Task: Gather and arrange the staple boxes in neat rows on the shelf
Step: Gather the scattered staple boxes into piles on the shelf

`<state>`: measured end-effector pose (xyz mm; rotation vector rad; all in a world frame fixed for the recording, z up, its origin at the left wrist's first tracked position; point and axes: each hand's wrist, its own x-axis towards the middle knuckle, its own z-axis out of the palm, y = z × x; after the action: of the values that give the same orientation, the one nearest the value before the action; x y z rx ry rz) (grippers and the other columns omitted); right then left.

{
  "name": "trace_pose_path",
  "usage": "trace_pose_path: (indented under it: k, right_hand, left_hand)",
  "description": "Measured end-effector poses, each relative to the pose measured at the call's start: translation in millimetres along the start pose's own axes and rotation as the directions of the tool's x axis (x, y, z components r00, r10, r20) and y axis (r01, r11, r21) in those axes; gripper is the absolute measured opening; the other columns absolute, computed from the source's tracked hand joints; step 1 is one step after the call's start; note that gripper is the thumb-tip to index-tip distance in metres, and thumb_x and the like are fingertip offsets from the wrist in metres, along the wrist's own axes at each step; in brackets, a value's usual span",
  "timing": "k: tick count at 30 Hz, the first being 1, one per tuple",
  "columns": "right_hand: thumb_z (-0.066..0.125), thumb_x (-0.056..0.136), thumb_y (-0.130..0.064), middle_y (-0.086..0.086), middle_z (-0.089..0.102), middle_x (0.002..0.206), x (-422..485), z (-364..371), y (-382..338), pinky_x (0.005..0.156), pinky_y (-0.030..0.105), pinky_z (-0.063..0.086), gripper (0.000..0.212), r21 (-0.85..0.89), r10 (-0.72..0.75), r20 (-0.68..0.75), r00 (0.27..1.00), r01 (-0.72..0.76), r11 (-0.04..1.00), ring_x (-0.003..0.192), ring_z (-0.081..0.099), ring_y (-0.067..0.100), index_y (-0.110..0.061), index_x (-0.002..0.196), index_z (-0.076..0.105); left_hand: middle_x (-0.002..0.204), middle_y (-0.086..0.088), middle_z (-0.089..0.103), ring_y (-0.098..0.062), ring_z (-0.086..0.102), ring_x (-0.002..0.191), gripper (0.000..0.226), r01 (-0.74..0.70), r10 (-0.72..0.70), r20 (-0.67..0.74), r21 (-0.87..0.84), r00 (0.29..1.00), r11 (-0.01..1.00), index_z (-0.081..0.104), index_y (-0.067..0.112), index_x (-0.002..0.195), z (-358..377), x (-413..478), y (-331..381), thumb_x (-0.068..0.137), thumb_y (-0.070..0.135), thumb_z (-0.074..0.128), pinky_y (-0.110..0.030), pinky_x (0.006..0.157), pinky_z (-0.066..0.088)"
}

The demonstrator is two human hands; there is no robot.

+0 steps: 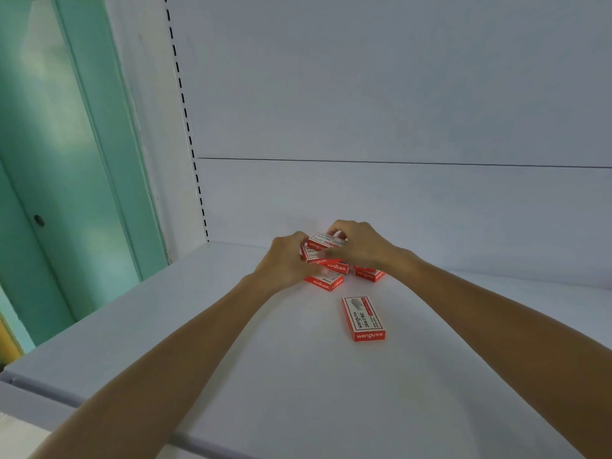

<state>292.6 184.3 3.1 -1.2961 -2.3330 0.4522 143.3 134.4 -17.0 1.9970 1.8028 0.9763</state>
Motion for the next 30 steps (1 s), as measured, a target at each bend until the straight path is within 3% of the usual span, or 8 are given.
trace_pose_path:
  k: [3,7,12,18,21,25,30]
  right_hand:
    - [0.066,0.083,-0.036,0.01,0.059,0.122,-5,2,-5,0.07,0.021,0.047,0.047,-0.009,-0.009,-0.003,1.0,0.009,1.0,0.093,0.061,0.02,-0.012,0.12,0.052]
    - [0.067,0.082,-0.032,0.008,0.059,0.119,-18,-9,-4,0.076,0.023,0.042,0.042,-0.089,-0.033,-0.07,0.997,0.026,0.996,0.092,0.053,0.014,-0.012,0.117,0.055]
    - [0.073,0.076,-0.033,0.004,0.059,0.112,-45,-31,-5,0.07,0.022,0.043,0.046,-0.117,0.047,-0.172,0.984,-0.068,0.991,0.09,0.053,0.014,-0.014,0.115,0.056]
    - [0.068,0.078,-0.016,0.006,0.061,0.109,-105,-45,-10,0.062,0.021,0.043,0.031,-0.058,0.132,-0.268,0.954,-0.153,0.987,0.084,0.054,0.015,-0.012,0.107,0.059]
    - [0.068,0.077,-0.018,0.006,0.061,0.109,-148,-50,-4,0.068,0.025,0.045,0.034,-0.096,0.203,-0.284,0.937,-0.239,0.966,0.088,0.053,0.017,-0.013,0.109,0.058]
    - [0.066,0.079,-0.019,0.008,0.06,0.116,-217,-65,15,0.086,0.034,0.047,0.04,-0.138,0.347,-0.322,0.881,-0.406,0.903,0.101,0.055,0.022,-0.013,0.117,0.056]
    - [0.065,0.081,-0.021,0.004,0.059,0.125,-320,-93,42,0.093,0.032,0.044,0.045,-0.139,0.495,-0.386,0.778,-0.579,0.803,0.113,0.054,0.022,-0.02,0.125,0.054]
  left_hand:
    - [0.108,-0.01,0.065,-0.019,0.062,0.087,0.045,-0.02,0.019,0.017,0.096,1.0,0.995,0.057,0.006,0.111,1,-2,1,0.076,0.028,0.073,-0.029,0.074,0.052]
    - [0.106,-0.01,0.063,-0.022,0.06,0.092,0.033,-0.035,0.035,0.002,0.201,0.999,0.979,0.062,0.009,0.11,-8,-9,2,0.08,0.023,0.068,-0.032,0.079,0.05]
    - [0.11,-0.008,0.063,-0.024,0.06,0.098,0.034,-0.01,0.014,-0.026,0.157,1.0,0.988,0.058,0.011,0.113,-22,-26,9,0.081,0.02,0.066,-0.03,0.076,0.049]
    - [0.108,-0.008,0.062,-0.024,0.058,0.098,0.032,-0.082,0.079,0.026,0.143,0.997,0.986,0.061,0.008,0.109,-23,-64,31,0.081,0.023,0.067,-0.032,0.08,0.047]
    - [0.106,-0.008,0.057,-0.024,0.057,0.097,0.033,-0.181,0.176,0.046,0.149,0.983,0.972,0.062,0.012,0.11,-13,-85,49,0.081,0.027,0.067,-0.03,0.076,0.044]
    - [0.096,-0.001,0.052,-0.018,0.052,0.09,0.034,-0.303,0.298,0.07,0.063,0.952,0.951,0.063,0.016,0.11,14,-108,83,0.079,0.029,0.069,-0.031,0.079,0.043]
    - [0.103,-0.002,0.058,-0.019,0.057,0.094,0.035,-0.437,0.433,0.213,-0.032,0.876,0.899,0.06,0.019,0.108,67,-136,153,0.077,0.033,0.069,-0.034,0.082,0.048]
